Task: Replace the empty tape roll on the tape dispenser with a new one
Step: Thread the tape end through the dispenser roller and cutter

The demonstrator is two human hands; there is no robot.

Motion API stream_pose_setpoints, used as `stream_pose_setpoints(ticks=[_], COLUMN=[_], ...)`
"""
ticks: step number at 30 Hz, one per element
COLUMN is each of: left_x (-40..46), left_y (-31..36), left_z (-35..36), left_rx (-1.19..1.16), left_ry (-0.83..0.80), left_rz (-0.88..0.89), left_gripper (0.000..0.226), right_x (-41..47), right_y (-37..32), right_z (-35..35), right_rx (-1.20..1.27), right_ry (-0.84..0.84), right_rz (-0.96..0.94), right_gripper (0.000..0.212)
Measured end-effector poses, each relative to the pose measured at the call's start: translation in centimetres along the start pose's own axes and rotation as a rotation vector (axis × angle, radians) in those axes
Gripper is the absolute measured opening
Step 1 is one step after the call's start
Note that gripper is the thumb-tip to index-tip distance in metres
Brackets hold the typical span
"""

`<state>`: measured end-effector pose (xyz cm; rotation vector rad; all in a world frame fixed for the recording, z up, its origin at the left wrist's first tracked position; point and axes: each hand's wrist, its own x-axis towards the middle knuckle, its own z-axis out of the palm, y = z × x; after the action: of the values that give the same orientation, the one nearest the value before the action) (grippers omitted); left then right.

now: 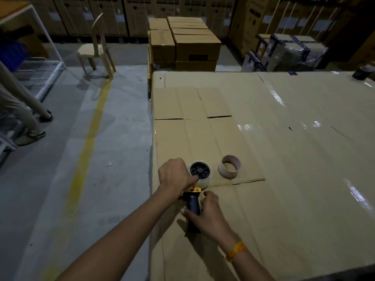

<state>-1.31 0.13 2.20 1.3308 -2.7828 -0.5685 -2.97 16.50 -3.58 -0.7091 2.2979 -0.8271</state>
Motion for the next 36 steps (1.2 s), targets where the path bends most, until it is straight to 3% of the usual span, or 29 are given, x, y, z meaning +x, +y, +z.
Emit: stream_pose_setpoints(ticks=[8,15,24,32,36], left_x=[2.3,2.9,2.2,2.7,3.1], left_y=[2.1,1.4,1.8,0.3,-1.0], left_z=[0.2,0.1,2.0,2.1,2.1], left_rx=[0.150,0.223,0.262,0.238,0.193], left_ry=[-0.164,-0.245,-0.164,-0.138,-0.136], left_rz=[0.038,-0.031,-0.009,0.082,0.138], left_gripper=[0.046,0.068,0.032,0.027,0.018], right_x=[0.2,0.5,0.4,0.5,1.1], right_y=[0.8,1.1,0.8,0.1,0.1], right_z=[2.8,3.5,3.6,3.5,2.6], right_rx=[-0.032,-0.028,-0.059,-0.002,-0.037], right_ry=[-0.026,-0.035,-0.016,0.067,0.067], right_rz=[0.041,0.046,0.033,0.068,0.094], right_gripper=[0.067,0.062,0.066,0.036,0.035])
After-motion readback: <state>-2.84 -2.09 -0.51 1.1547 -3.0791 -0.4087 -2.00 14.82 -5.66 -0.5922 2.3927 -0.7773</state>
